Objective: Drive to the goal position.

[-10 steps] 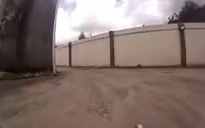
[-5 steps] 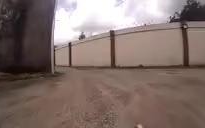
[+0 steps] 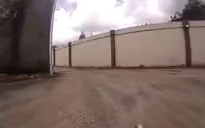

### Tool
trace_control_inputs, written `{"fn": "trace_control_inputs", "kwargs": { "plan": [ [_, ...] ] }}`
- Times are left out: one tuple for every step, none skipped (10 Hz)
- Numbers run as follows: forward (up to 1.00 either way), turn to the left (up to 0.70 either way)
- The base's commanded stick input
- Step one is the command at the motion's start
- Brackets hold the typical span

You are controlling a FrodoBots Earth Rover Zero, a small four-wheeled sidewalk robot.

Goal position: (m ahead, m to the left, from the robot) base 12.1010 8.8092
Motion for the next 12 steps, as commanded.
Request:
{"fn": "trace_control_inputs", "kwargs": {
  "plan": [
    [0.38, 0.0],
    [0.38, 0.0],
    [0.38, 0.0],
    [0.38, 0.0],
    [0.38, 0.0],
    [0.38, 0.0],
    [0.38, 0.0],
    [0.38, 0.0],
    [0.38, 0.0],
    [0.38, 0.0],
    [0.38, 0.0],
    [0.38, 0.0]
  ]
}}
